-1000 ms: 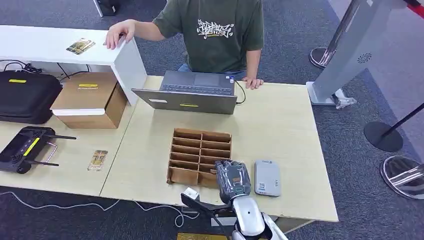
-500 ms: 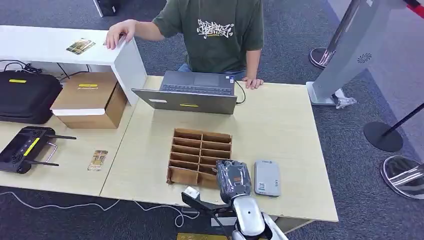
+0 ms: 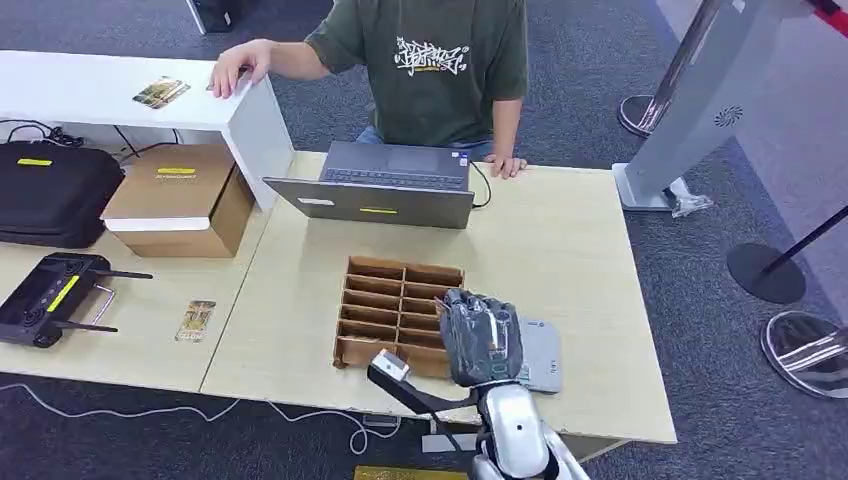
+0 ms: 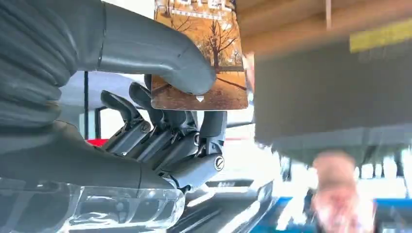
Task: Pass the card to the sensor for recognition and then transmit it.
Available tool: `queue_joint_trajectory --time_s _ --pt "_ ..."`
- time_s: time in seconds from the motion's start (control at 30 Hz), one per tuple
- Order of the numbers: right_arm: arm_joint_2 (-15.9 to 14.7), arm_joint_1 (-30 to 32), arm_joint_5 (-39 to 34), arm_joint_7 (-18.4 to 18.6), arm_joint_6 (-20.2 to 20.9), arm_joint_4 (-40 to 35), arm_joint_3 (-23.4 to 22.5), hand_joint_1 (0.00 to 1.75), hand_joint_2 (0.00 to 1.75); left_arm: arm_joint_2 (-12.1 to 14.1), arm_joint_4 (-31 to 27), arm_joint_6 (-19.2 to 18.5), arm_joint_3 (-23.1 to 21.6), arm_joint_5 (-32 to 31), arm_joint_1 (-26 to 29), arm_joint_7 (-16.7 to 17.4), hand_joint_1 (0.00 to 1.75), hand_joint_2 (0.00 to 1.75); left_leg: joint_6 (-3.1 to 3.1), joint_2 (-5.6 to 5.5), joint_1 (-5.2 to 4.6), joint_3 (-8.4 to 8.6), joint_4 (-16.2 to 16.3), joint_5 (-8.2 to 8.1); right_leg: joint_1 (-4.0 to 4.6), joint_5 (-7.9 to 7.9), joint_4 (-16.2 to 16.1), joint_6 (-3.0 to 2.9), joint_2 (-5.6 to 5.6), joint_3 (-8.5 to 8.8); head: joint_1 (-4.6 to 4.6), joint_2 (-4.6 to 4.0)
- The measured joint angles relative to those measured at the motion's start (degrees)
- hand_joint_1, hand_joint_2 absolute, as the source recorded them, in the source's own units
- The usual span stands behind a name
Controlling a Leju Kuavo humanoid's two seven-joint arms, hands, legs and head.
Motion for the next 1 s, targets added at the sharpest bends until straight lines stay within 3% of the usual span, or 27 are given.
queue_joint_trajectory --time_s 0.4,0.7,1.0 --pt "-1.2 4.9 -2.2 -3.5 -10.5 -12.6 -4.0 1.75 1.75 0.1 0.0 0.1 0.0 0.0 0.0 -0.5 0.00 0.00 0.00 0.00 0.00 0.00 0.0 0.00 0.00 0.00 0.0 0.00 0.00 0.00 0.00 0.00" --pt "-1.1 7.0 -18.7 -9.1 -16.6 -15.7 -8.1 1.69 1.75 0.1 0.0 0.2 0.7 0.0 -0.1 -0.7 0.00 0.00 0.00 0.00 0.00 0.00 0.0 0.00 0.00 0.00 0.0 0.00 0.00 0.02 0.00 0.00" --pt "1.1 8.0 -36.8 -13.6 -17.4 -16.3 -13.8 1.71 1.75 0.1 0.0 0.5 2.6 0.0 -0.3 -0.5 0.00 0.00 0.00 0.00 0.00 0.01 0.0 0.00 0.00 0.00 0.0 0.00 0.00 0.01 0.00 0.00"
